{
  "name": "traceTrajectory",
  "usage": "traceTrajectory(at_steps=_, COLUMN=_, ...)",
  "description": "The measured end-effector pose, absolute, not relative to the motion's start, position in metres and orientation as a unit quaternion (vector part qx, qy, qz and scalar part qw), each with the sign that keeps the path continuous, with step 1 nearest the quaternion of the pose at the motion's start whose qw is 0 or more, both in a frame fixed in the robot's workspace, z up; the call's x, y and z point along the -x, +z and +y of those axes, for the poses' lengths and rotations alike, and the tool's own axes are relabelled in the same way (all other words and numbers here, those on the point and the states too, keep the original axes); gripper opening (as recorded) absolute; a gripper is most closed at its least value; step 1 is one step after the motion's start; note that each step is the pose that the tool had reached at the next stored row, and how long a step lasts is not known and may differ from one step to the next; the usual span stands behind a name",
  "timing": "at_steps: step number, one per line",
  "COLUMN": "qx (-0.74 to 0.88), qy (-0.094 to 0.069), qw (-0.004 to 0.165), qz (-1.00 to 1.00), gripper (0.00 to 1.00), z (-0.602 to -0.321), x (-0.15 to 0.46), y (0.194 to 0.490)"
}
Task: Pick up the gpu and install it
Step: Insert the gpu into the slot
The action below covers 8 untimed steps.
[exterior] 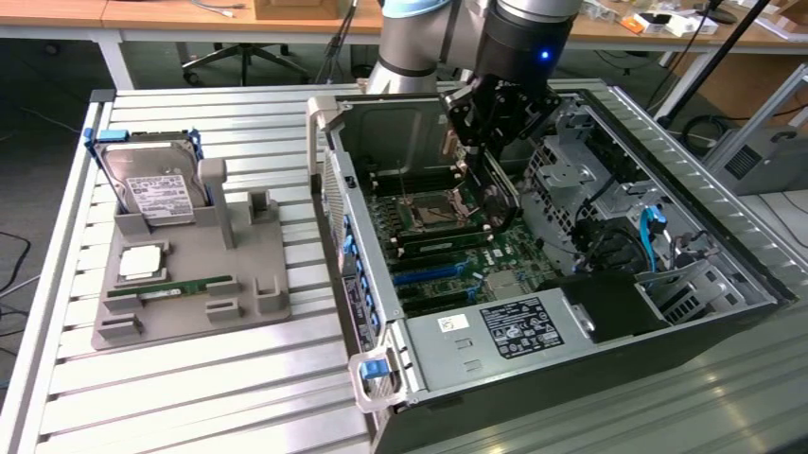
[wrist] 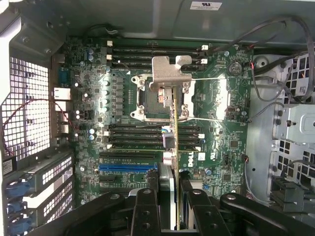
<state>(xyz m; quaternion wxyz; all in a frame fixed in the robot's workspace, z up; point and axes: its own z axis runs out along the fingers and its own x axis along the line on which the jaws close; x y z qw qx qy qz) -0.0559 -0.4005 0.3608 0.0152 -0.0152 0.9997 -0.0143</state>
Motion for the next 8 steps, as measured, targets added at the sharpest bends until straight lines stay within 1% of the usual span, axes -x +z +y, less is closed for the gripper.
traceTrajectory(at_steps=8, qx=0.019, qy=-0.014, qw=0.015, qz=1.0, gripper=0.27, z=-0.4005, x=0.0559, y=0.3608)
